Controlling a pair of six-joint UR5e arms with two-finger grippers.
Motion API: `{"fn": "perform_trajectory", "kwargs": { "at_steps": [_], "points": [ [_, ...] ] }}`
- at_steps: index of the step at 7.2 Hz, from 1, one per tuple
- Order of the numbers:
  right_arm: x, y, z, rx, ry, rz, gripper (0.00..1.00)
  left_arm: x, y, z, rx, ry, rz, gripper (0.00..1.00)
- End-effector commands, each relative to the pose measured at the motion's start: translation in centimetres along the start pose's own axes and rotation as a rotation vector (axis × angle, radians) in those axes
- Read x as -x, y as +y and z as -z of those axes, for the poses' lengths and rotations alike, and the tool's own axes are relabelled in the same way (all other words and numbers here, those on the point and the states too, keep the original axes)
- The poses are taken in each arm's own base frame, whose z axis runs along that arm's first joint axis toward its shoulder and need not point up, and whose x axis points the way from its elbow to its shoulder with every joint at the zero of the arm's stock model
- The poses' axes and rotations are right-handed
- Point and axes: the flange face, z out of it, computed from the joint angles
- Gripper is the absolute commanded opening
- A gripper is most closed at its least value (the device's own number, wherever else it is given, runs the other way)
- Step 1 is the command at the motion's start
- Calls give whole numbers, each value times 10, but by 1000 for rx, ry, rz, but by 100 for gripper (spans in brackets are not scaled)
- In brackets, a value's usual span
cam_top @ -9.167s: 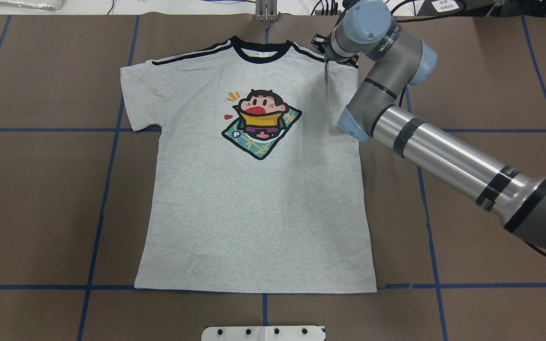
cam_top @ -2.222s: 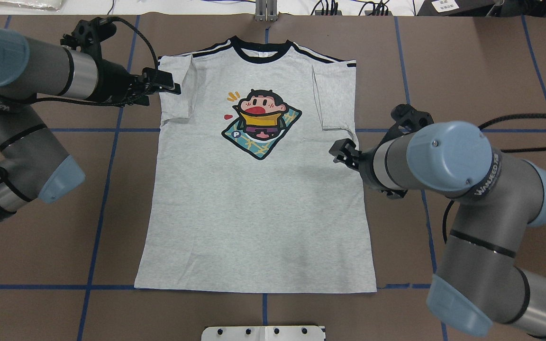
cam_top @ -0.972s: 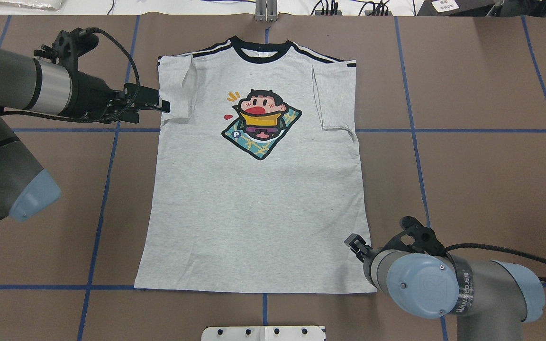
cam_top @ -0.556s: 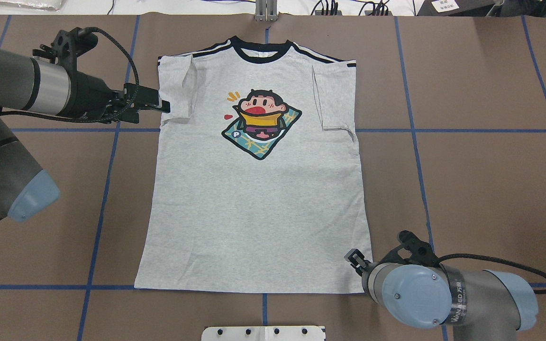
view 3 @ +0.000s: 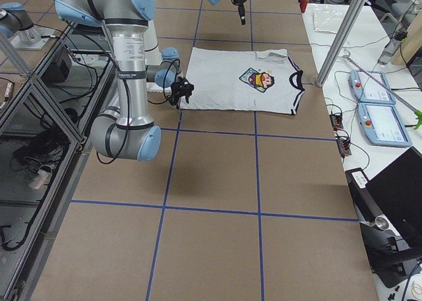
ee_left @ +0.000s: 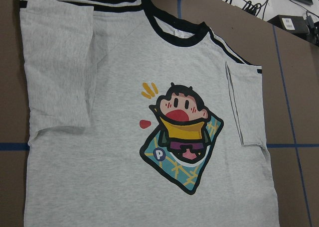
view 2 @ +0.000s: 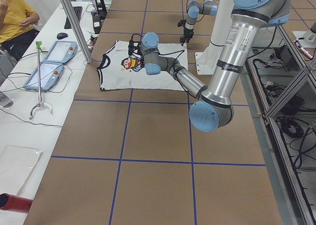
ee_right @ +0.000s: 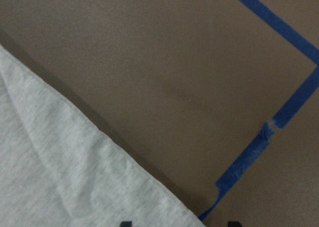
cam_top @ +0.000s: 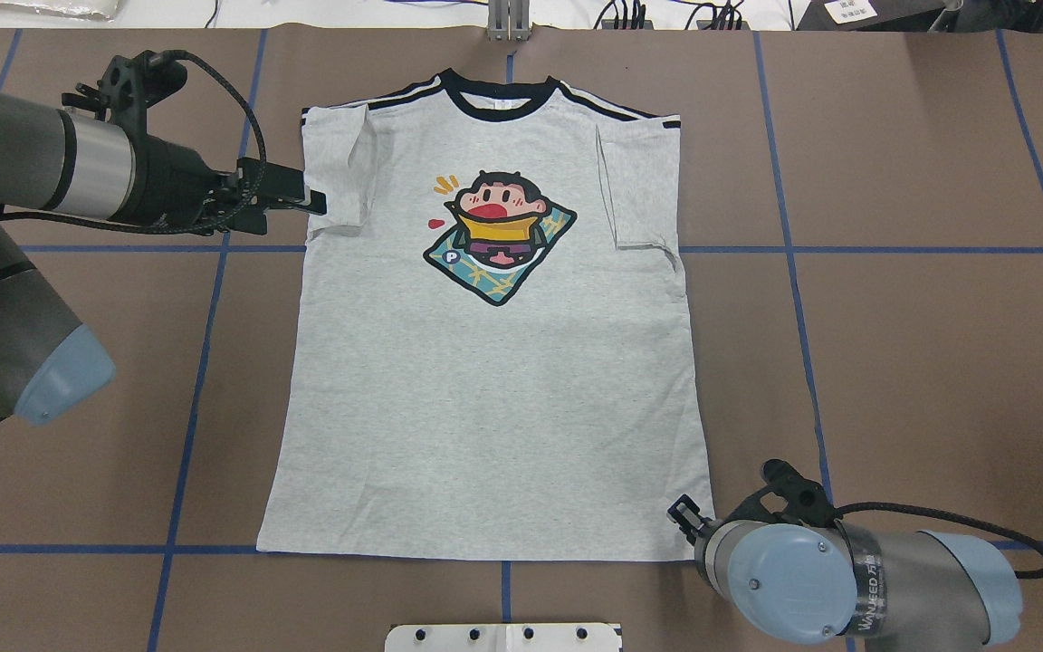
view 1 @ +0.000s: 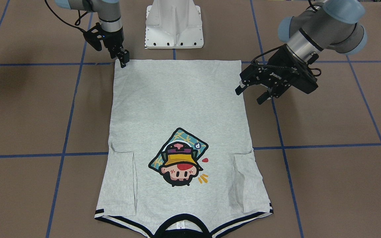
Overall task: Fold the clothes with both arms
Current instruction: 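Move the left gripper down to the hem corner nearest the robot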
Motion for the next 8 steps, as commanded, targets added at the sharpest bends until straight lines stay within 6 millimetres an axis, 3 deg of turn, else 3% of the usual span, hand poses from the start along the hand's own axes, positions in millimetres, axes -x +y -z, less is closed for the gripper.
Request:
{"fn": "perform_trajectory", "kwargs": {
  "at_steps": [1, 3, 5, 6, 8],
  "points": [
    [1, 1, 2, 8, 1, -18, 0, 0, 0, 0, -1, 0, -1, 99],
    [2, 2, 9, 21, -8, -21, 0, -3, 0, 1, -1, 4, 8, 99],
    [5, 4, 42, 83, -35, -26, 0, -19, 10, 9, 12, 35, 141, 99],
    [6, 4, 46, 93, -39, -28, 0, 0, 37, -3, 54, -1, 240, 99],
    [11, -4, 53, 144, -6, -33, 0, 30, 117, 16, 117, -53, 339, 99]
  ]
}}
